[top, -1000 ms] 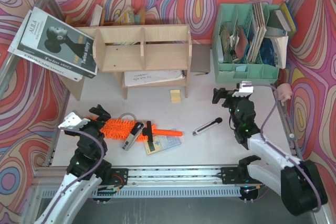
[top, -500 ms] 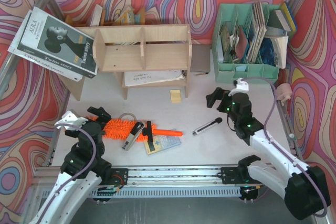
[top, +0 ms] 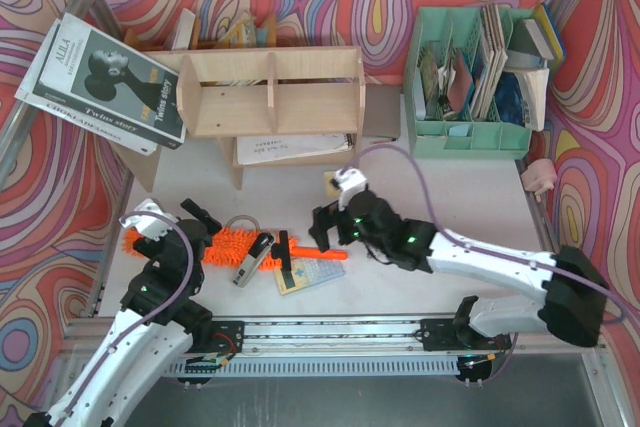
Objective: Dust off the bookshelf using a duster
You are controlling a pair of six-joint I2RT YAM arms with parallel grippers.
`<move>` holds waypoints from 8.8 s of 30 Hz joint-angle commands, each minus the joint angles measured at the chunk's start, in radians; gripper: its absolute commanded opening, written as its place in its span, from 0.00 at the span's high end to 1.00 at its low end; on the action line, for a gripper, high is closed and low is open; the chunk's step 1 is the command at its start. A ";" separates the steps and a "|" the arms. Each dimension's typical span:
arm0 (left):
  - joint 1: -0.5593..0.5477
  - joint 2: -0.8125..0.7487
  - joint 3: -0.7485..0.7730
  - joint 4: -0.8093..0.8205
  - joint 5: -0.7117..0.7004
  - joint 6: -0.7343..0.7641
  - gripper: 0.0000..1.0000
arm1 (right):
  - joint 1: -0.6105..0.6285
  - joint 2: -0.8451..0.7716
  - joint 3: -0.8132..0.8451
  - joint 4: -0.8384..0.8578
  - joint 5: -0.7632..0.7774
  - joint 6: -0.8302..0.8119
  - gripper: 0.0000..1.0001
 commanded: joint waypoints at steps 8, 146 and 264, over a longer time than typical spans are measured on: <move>-0.002 -0.004 -0.080 0.115 0.059 0.104 0.01 | 0.240 0.331 0.231 -0.056 0.062 -0.012 0.09; -0.001 -0.052 -0.234 0.401 0.174 0.328 0.01 | 0.265 0.508 0.415 -0.467 0.429 0.377 0.60; -0.002 -0.306 -0.257 0.135 -0.219 0.140 0.02 | 0.285 1.050 1.181 -0.788 0.295 0.876 0.40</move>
